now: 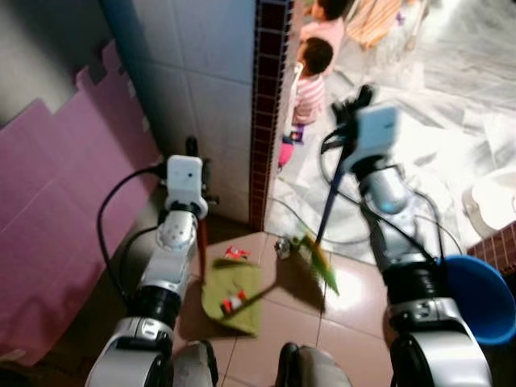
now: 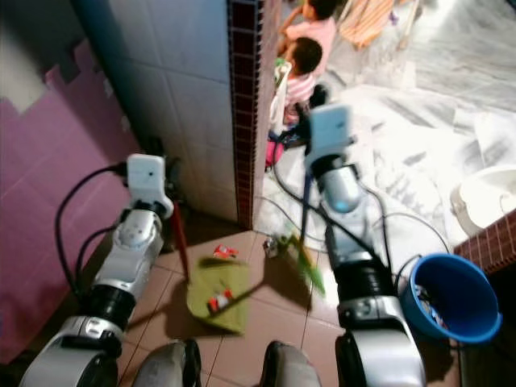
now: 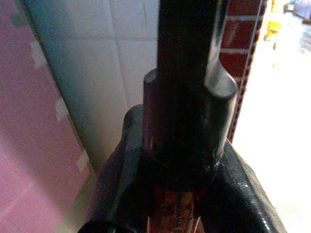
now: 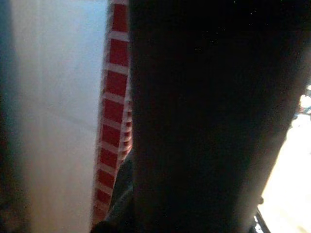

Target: Sweep floor

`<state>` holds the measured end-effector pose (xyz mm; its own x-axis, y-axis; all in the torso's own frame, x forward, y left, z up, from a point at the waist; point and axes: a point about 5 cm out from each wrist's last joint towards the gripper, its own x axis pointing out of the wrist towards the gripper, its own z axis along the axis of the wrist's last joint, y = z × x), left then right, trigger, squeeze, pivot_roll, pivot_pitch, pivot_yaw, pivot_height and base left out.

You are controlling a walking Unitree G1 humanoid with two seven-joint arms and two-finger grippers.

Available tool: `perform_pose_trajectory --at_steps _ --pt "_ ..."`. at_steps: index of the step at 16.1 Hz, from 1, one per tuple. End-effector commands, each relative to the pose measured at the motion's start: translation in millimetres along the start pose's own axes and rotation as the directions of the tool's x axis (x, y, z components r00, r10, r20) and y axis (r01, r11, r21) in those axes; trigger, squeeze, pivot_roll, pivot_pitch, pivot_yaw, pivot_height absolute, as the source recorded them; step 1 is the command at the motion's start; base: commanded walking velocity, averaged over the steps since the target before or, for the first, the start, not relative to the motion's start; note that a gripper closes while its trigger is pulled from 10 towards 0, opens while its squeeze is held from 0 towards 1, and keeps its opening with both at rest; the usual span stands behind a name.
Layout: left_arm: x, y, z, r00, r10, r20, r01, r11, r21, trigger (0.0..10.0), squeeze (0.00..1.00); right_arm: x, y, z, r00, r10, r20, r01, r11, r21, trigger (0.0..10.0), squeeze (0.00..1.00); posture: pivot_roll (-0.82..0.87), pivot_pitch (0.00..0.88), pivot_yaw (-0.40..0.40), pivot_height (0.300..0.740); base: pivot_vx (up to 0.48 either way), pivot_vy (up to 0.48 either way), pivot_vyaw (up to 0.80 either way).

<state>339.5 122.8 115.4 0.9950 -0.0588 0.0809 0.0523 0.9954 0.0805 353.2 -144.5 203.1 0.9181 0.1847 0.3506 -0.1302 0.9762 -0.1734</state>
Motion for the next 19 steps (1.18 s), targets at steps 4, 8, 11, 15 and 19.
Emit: perform_pose_trajectory --at_steps 4,8,11,15,19 --pt "-11.4 -5.5 17.6 0.995 -0.007 0.1 0.01 1.0 -0.029 10.0 0.0 -3.2 14.5 12.9 0.996 -0.05 0.077 0.048 0.998 0.035 10.0 0.0 -0.05 0.081 0.012 0.74 0.0 0.0 0.0" --pt "-11.2 -13.5 22.2 0.995 -0.025 0.094 0.029 0.999 -0.041 10.0 0.0 -3.4 23.5 11.9 0.997 -0.053 0.059 0.049 0.997 0.066 10.0 0.0 -0.05 0.09 0.019 0.74 0.0 0.0 0.0" --pt "-9.7 -17.0 24.2 0.995 -0.047 0.092 0.051 0.998 -0.046 10.0 0.0 -2.0 22.4 11.5 0.997 -0.069 0.046 0.066 0.995 0.073 10.0 0.0 -0.06 0.089 0.024 0.74 0.0 0.0 -0.27" --pt "-8.3 -15.5 24.5 0.996 -0.036 0.082 0.041 0.997 -0.06 10.0 0.0 -2.3 19.5 11.4 0.996 -0.076 0.042 0.073 0.995 0.064 10.0 0.0 -0.06 0.089 0.023 0.74 -0.082 0.0 -0.34" --pt "-9.9 -15.9 23.4 0.996 -0.033 0.078 0.039 0.997 -0.065 10.0 0.0 -0.2 19.4 11.4 0.996 -0.076 0.042 0.073 0.995 0.065 10.0 0.0 -0.06 0.088 0.019 0.74 -0.336 0.0 -0.5"
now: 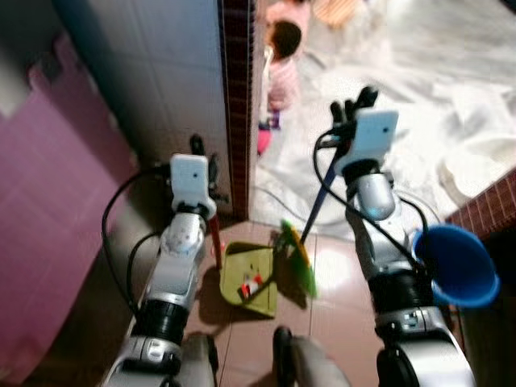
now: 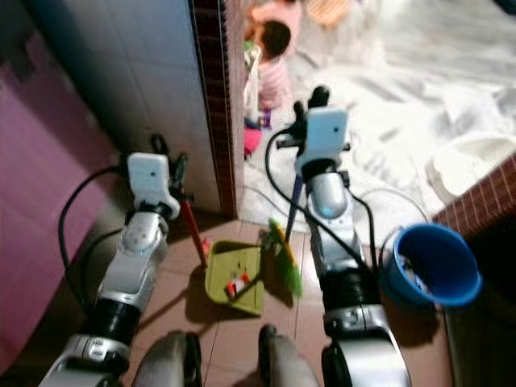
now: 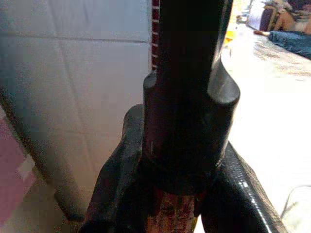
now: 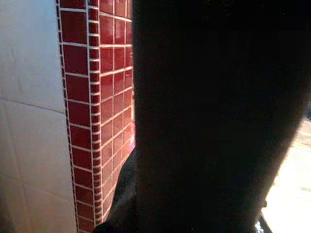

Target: Sweep floor

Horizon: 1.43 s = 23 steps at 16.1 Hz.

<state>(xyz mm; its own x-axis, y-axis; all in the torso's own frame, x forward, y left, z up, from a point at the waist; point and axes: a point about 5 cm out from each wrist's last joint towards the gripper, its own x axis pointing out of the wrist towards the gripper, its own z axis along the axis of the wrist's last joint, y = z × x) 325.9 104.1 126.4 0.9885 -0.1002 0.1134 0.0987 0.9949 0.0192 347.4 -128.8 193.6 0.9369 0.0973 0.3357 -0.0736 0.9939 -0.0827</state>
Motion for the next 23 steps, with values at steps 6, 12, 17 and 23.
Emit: perform_pose_trajectory --at_steps 6,12,17,23 --pt "2.1 3.1 10.4 0.999 0.007 0.04 -0.007 1.0 -0.006 10.0 0.0 5.0 0.2 17.4 0.997 0.003 0.081 -0.002 1.0 -0.011 10.0 0.0 -0.06 0.087 0.017 0.74 -0.356 0.0 0.0" --pt "3.6 1.4 10.7 0.999 -0.001 0.038 0.001 1.0 -0.006 10.0 0.0 11.5 -14.5 33.0 0.983 -0.041 0.177 0.058 0.994 -0.094 10.0 0.0 -0.07 0.082 0.022 0.74 -0.338 0.0 0.0" --pt "3.7 0.2 10.5 0.999 -0.008 0.039 0.008 1.0 -0.007 10.0 0.0 3.7 -13.2 15.4 0.994 -0.04 0.102 0.054 0.988 -0.144 10.0 0.0 -0.07 0.081 0.022 0.74 -0.056 0.0 0.0" --pt "4.3 3.0 6.5 1.0 0.011 0.012 -0.01 0.998 -0.068 10.0 0.0 -16.7 -23.5 -23.9 0.99 -0.102 -0.092 0.089 0.987 -0.136 10.0 0.0 -0.07 0.076 0.02 0.74 0.0 0.0 0.0"
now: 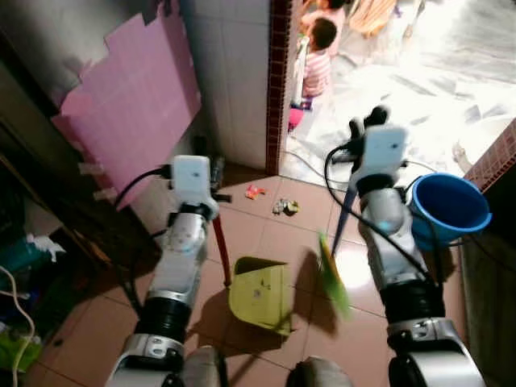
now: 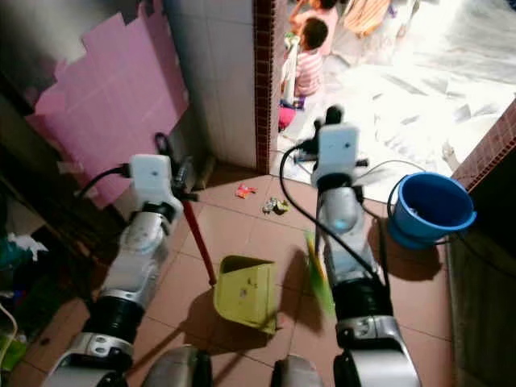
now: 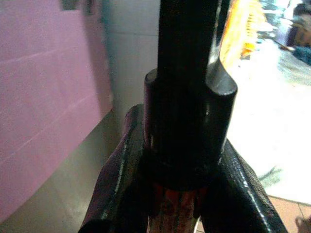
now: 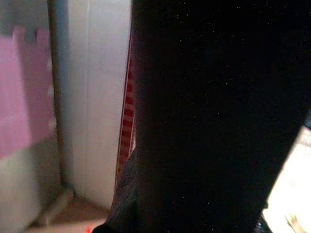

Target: Sweep floor

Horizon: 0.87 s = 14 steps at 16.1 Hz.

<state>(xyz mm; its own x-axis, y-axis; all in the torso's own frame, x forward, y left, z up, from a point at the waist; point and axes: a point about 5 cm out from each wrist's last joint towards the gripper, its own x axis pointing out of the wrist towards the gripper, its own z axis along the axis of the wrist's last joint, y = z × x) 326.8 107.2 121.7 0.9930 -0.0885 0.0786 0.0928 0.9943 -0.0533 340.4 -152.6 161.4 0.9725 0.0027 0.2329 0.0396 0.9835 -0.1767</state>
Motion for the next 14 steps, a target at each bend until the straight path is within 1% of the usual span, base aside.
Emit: perform_pose_trajectory --at_steps 1,3,5,6,7,9,10,11,13,14 --pt "3.8 -1.5 10.9 0.999 -0.006 0.047 0.006 1.0 0.003 10.0 0.0 0.9 -5.6 0.5 1.0 -0.023 -0.005 0.023 1.0 -0.016 10.0 0.0 -0.07 0.076 0.02 0.74 0.0 0.0 0.0" --pt "3.7 -3.2 7.3 0.999 -0.011 0.035 0.011 1.0 0.013 10.0 0.0 0.7 -6.5 -4.1 0.999 -0.029 -0.034 0.028 0.999 -0.024 10.0 0.0 -0.07 0.072 0.021 0.74 0.0 0.0 0.0" --pt "3.0 -4.5 0.6 1.0 -0.026 0.014 0.025 0.997 0.079 10.0 0.0 1.3 -4.7 -9.3 0.997 -0.028 -0.071 0.027 0.999 -0.018 10.0 0.0 -0.07 0.072 0.021 0.74 0.0 0.0 0.0" --pt "2.9 -4.6 -0.3 1.0 -0.028 0.012 0.027 0.996 0.088 10.0 0.0 1.2 -4.5 -10.5 0.996 -0.028 -0.079 0.027 0.999 -0.019 10.0 0.0 -0.07 0.072 0.021 0.74 0.0 0.0 0.0" --pt "2.2 -5.1 -4.5 0.999 -0.037 0.001 0.037 0.993 0.114 10.0 0.0 -0.3 -2.9 -15.0 0.994 -0.026 -0.108 0.025 1.0 -0.01 10.0 0.0 -0.07 0.071 0.021 0.74 0.0 0.0 0.0" --pt "1.1 -8.3 -14.4 0.997 -0.074 -0.029 0.078 0.982 0.171 10.0 0.0 -3.1 0.2 -22.5 0.987 -0.025 -0.16 0.025 1.0 -0.002 10.0 0.0 -0.07 0.085 0.022 0.74 0.0 0.0 0.0" --pt "2.1 -9.3 -17.7 0.996 -0.076 -0.049 0.083 0.982 0.168 10.0 0.0 -3.6 0.0 -25.0 0.983 -0.034 -0.181 0.035 0.999 -0.002 10.0 0.0 -0.08 0.093 0.019 0.74 0.0 0.0 0.0" --pt "9.0 -13.9 -20.7 0.995 -0.073 -0.064 0.082 0.987 0.14 10.0 0.0 -3.0 0.5 -27.2 0.978 -0.039 -0.204 0.044 0.999 0.022 10.0 0.0 -0.08 0.098 0.019 0.74 0.0 0.0 0.0" --pt "16.0 -21.8 -25.6 0.994 -0.074 -0.086 0.083 0.991 0.106 10.0 0.0 -1.4 2.0 -29.1 0.97 -0.045 -0.24 0.054 0.998 0.031 10.0 0.0 -0.1 0.103 0.021 0.74 0.0 0.0 0.0" --pt "18.1 -26.4 -27.9 0.992 -0.077 -0.099 0.084 0.994 0.063 10.0 0.0 -0.4 2.5 -29.0 0.967 -0.048 -0.249 0.057 0.998 0.029 10.0 0.0 -0.11 0.104 0.024 0.74 0.0 0.0 0.0"
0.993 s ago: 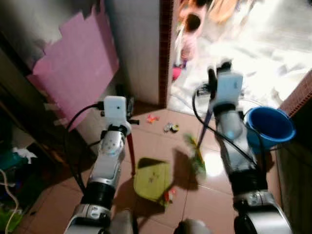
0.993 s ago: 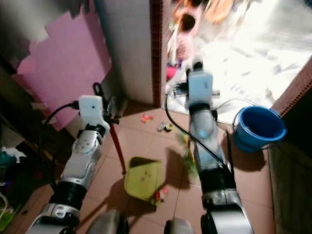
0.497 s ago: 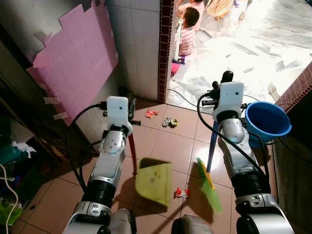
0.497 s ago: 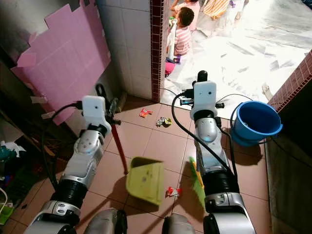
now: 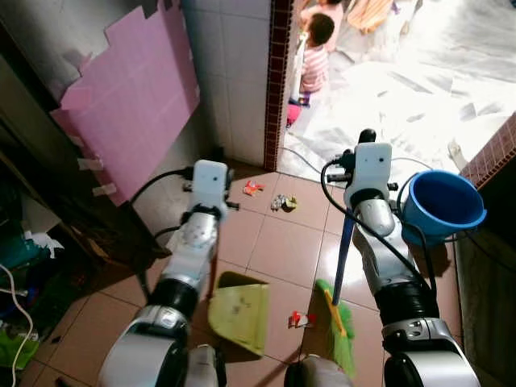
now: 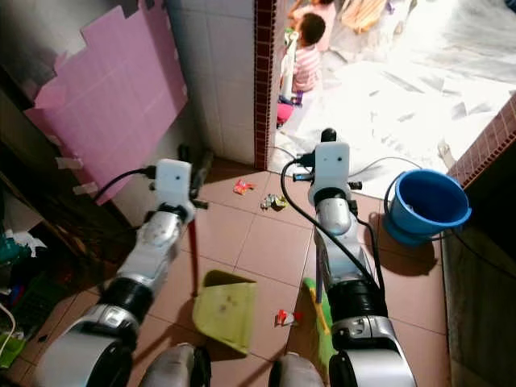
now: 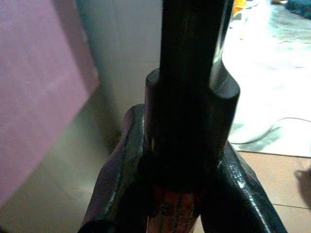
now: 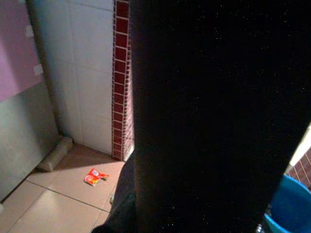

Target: Sweep floor

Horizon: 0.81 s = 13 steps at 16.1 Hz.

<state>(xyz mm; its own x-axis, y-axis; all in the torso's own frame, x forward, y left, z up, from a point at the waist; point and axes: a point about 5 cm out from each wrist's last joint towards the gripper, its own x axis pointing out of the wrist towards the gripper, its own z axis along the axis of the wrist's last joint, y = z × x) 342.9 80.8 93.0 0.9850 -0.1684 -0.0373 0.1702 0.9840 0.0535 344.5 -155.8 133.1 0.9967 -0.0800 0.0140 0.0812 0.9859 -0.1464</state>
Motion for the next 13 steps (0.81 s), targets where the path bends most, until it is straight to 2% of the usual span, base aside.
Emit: perform_pose_trajectory --at_steps 1,3,5,6,7,8,10,11,13 --pt "4.4 -7.2 1.5 1.0 -0.006 -0.002 0.006 0.998 -0.068 10.0 0.0 3.5 1.8 -0.1 0.999 -0.015 -0.043 0.016 0.999 0.045 10.0 0.0 -0.12 0.109 0.03 0.74 0.0 0.0 0.0" --pt "7.3 -12.2 -4.4 0.998 -0.015 -0.061 0.008 0.993 -0.115 10.0 0.0 5.2 5.6 -0.5 0.996 -0.023 -0.089 0.034 0.992 0.125 10.0 0.0 -0.13 0.113 0.039 0.74 0.0 0.0 0.0" --pt "8.4 -14.6 -7.0 0.997 -0.02 -0.081 0.009 0.992 -0.129 10.0 0.0 5.3 7.7 0.2 0.994 -0.023 -0.111 0.044 0.982 0.183 10.0 0.0 -0.14 0.114 0.047 0.74 0.0 0.0 0.0" --pt "8.1 -18.3 -9.1 0.995 -0.035 -0.09 0.022 0.99 -0.143 10.0 0.0 6.2 12.3 3.5 0.992 0.001 -0.124 0.035 0.958 0.286 10.0 0.0 -0.14 0.116 0.051 0.74 0.0 0.0 0.0" --pt "5.6 -21.3 -15.4 0.992 -0.051 -0.112 0.034 0.987 -0.156 10.0 0.0 6.8 18.8 10.2 0.992 0.047 -0.118 0.007 0.907 0.421 10.0 0.0 -0.14 0.118 0.053 0.74 0.0 0.0 0.0" --pt "3.9 -20.3 -21.3 0.988 -0.048 -0.147 0.021 0.983 -0.182 10.0 0.0 7.3 27.5 30.8 0.992 0.127 -0.025 -0.094 0.838 0.538 10.0 0.0 -0.15 0.12 0.055 0.74 0.0 0.0 0.0" --pt "4.3 -18.4 -22.1 0.987 -0.041 -0.156 0.011 0.982 -0.186 10.0 0.0 6.8 33.9 49.6 0.981 0.189 0.052 -0.184 0.799 0.573 10.0 0.0 -0.15 0.122 0.057 0.74 0.0 0.0 0.0" --pt "3.9 -18.6 -22.9 0.986 -0.044 -0.158 0.014 0.982 -0.186 10.0 0.0 7.3 36.9 57.8 0.973 0.217 0.083 -0.225 0.796 0.562 10.0 0.0 -0.15 0.122 0.057 0.74 0.0 0.0 0.0" --pt "4.4 -17.7 -22.8 0.986 -0.039 -0.16 0.007 0.981 -0.194 10.0 0.0 7.8 38.8 68.1 0.958 0.247 0.144 -0.286 0.828 0.482 10.0 0.0 -0.14 0.119 0.054 0.74 0.0 0.0 0.0"
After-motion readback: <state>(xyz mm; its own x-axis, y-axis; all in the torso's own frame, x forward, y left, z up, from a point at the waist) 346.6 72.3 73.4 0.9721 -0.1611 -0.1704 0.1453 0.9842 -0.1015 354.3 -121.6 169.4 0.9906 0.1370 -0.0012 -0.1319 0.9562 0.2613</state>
